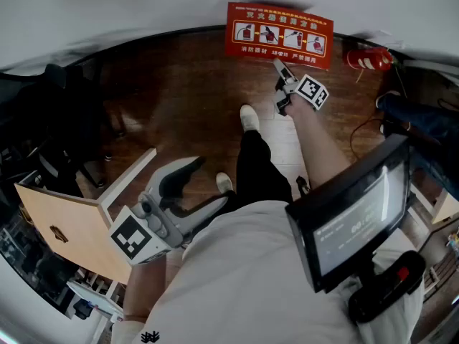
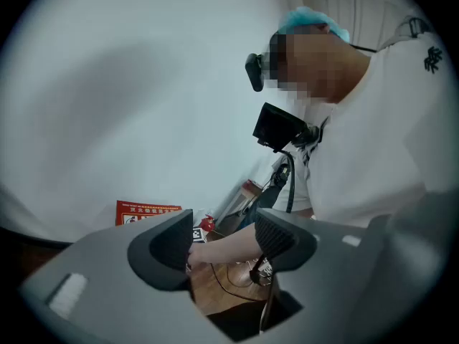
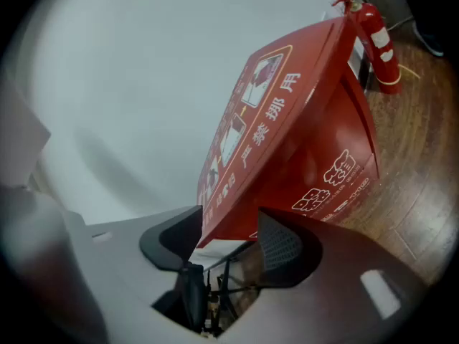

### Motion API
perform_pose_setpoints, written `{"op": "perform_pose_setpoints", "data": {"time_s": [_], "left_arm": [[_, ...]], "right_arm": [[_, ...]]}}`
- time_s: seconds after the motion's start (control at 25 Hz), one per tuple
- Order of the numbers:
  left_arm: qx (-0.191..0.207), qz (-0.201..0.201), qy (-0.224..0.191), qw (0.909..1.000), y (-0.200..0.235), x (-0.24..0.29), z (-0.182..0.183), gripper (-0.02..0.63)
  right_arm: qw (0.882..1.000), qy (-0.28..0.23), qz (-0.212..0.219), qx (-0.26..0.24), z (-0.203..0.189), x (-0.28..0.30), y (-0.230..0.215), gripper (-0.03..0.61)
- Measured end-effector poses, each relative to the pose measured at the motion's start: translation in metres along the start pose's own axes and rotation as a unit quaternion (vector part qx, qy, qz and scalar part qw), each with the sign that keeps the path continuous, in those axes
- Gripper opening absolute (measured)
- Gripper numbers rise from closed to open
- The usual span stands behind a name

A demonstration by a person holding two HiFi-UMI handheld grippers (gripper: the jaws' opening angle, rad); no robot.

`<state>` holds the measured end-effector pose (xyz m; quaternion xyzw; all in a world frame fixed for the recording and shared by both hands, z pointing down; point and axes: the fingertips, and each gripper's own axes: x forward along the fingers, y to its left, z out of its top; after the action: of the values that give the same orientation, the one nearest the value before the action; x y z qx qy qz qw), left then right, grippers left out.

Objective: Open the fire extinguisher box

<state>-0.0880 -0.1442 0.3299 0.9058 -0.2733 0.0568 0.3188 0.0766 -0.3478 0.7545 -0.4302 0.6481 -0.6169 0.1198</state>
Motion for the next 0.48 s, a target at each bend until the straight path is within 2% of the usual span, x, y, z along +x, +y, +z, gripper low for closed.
{"op": "perform_pose_setpoints", "data": {"time_s": [0.16,0.2,0.36,0.48], "left_arm": [[-0.004,0.005,0.001,1.0000,0.012,0.006,0.002,0.267],[-0.007,0.005,0.001,1.0000,0.013,0.008,0.003,0.267],[-0.014,0.005,-0.001,0.9999,0.019,0.011,0.008,0.267],[-0.009,0.004,-0.001,1.0000,0.017,0.016,0.014,0.267]], "right_arm": [[0.998,-0.041,0.012,0.042,0.020,0.005,-0.007,0.224],[0.998,-0.042,0.009,0.050,0.021,0.005,-0.009,0.203],[0.998,-0.024,0.007,0.054,0.024,0.002,-0.005,0.132],[0.998,-0.013,0.010,0.058,0.026,-0.008,0.007,0.123]]}}
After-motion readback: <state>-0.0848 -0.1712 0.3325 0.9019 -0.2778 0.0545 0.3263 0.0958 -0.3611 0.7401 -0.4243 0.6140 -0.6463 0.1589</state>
